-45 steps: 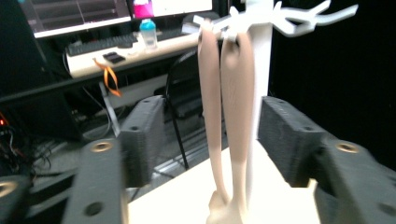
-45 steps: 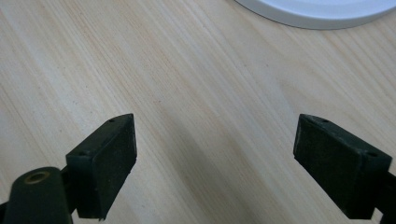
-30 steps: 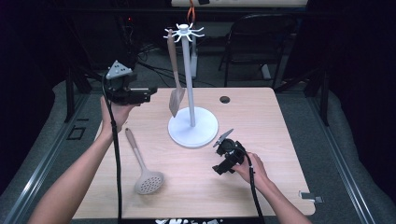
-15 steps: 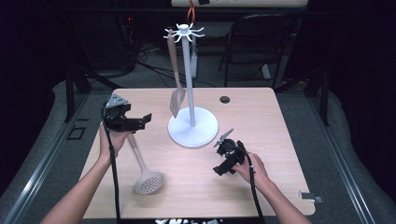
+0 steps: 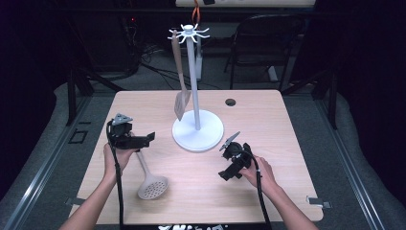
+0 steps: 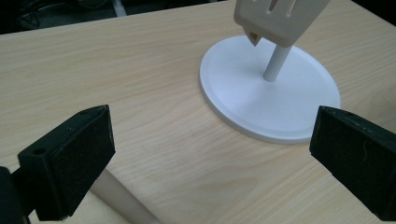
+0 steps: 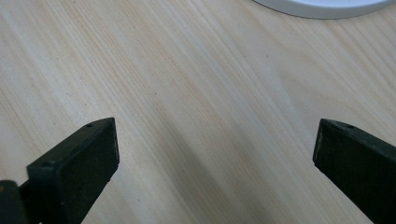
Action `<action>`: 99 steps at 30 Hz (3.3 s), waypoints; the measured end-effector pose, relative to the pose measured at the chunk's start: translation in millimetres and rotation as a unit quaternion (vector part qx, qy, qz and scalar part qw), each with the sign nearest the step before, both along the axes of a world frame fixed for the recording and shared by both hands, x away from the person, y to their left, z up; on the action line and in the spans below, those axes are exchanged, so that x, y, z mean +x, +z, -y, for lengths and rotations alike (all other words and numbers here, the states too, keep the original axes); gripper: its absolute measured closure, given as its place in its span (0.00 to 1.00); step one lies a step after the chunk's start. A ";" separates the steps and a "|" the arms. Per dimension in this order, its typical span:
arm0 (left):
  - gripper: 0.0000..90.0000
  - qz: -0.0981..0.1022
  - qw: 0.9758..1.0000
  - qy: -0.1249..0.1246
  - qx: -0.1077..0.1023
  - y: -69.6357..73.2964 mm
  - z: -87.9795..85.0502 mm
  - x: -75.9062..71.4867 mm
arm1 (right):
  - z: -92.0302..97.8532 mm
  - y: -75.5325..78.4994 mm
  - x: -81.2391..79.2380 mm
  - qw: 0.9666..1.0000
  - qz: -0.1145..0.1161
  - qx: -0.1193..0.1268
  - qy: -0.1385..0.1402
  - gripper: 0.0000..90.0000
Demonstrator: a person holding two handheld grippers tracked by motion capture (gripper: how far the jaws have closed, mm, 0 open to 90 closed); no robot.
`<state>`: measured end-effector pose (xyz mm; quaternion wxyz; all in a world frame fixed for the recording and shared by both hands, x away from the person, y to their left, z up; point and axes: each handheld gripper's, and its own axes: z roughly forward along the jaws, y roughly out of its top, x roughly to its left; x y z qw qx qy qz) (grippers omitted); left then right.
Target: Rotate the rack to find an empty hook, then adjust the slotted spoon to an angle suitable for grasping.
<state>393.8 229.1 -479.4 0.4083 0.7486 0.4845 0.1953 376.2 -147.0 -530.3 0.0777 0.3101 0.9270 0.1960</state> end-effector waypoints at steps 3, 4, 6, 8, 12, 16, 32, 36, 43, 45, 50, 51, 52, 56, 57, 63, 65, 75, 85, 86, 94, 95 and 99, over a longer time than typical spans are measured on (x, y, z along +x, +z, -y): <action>0.00 -0.012 1.000 0.006 0.005 -5.1 -1.6 -1.7 | 0.6 -0.2 0.2 1.000 -0.002 -0.002 -0.001 0.00; 0.00 -0.015 1.000 0.009 0.005 -6.1 -2.4 -2.4 | 0.8 -0.4 0.4 1.000 -0.001 -0.001 -0.001 0.00; 0.00 -0.018 1.000 0.014 0.007 -7.3 -4.5 -3.7 | 1.3 -0.1 0.6 1.000 0.001 -0.005 -0.001 0.00; 0.00 -0.027 0.999 0.018 0.008 -10.2 -6.4 -3.9 | 2.0 -0.1 0.5 1.000 0.001 -0.002 -0.003 0.00; 0.00 -0.041 0.999 0.027 0.014 -16.9 -9.9 -4.9 | 5.1 0.4 -0.8 1.000 0.000 -0.007 -0.010 0.00; 0.00 -0.054 0.998 0.039 0.015 -24.7 -12.2 -5.7 | 11.4 4.5 -6.5 1.000 0.006 -0.009 -0.017 0.00; 0.00 -0.092 0.991 0.087 0.028 -42.8 -20.2 -8.5 | 36.9 8.1 -46.1 0.997 0.032 0.024 -0.071 0.00; 0.00 -0.096 0.991 0.091 0.032 -44.4 -17.9 -8.6 | 47.6 8.9 -52.8 0.995 0.037 0.036 -0.090 0.00; 0.07 -0.118 0.988 0.091 0.047 -52.3 -8.4 -8.1 | 52.9 10.0 -55.0 0.992 0.044 0.046 -0.108 0.01; 0.13 -0.124 0.986 0.094 0.055 -54.8 -6.9 -7.6 | 50.7 9.1 -54.6 0.993 0.038 0.040 -0.106 0.01; 0.22 -0.141 0.984 0.092 0.063 -61.7 -7.0 -4.7 | 45.4 6.1 -52.8 0.994 0.040 0.025 -0.095 0.01; 0.26 -0.145 0.983 0.088 0.063 -63.2 -7.6 -4.2 | 44.8 7.2 -52.7 0.995 0.040 0.018 -0.094 0.01; 0.29 -0.149 0.983 0.089 0.064 -65.1 -7.4 -3.6 | 44.2 7.4 -52.6 0.995 0.041 0.019 -0.094 0.01; 0.37 -0.159 0.981 0.091 0.067 -70.6 -9.1 -0.4 | 41.8 6.1 -48.8 0.995 0.041 0.018 -0.090 0.02; 0.39 -0.162 0.980 0.095 0.064 -72.1 -10.3 0.4 | 41.7 5.6 -48.4 0.995 0.039 0.019 -0.090 0.02; 0.47 -0.174 0.978 0.097 0.052 -74.6 -14.3 2.7 | 39.2 7.5 -50.0 0.995 0.040 0.023 -0.083 0.02; 0.49 -0.173 0.979 0.096 0.057 -76.3 -13.2 3.3 | 39.1 7.7 -49.7 0.996 0.041 0.021 -0.083 0.02; 0.55 -0.174 0.977 0.090 0.083 -79.3 -9.9 4.4 | 37.4 7.5 -49.8 0.996 0.043 0.012 -0.077 0.02; 0.58 -0.171 0.979 0.083 0.076 -78.6 -12.0 3.8 | 37.3 7.5 -49.7 0.996 0.043 0.013 -0.077 0.02; 0.59 -0.170 0.979 0.082 0.076 -78.4 -12.1 3.8 | 37.3 7.4 -49.6 0.996 0.042 0.013 -0.077 0.02; 0.65 -0.169 0.980 0.073 0.071 -75.8 -11.9 2.9 | 37.3 5.9 -49.3 0.996 0.038 0.019 -0.079 0.02; 0.65 -0.169 0.980 0.074 0.071 -75.8 -11.7 2.8 | 37.4 5.9 -49.2 0.996 0.037 0.019 -0.079 0.02; 0.56 -0.182 0.977 0.079 0.080 -78.5 -9.0 3.7 | 37.6 6.5 -49.1 0.996 0.037 0.012 -0.076 0.02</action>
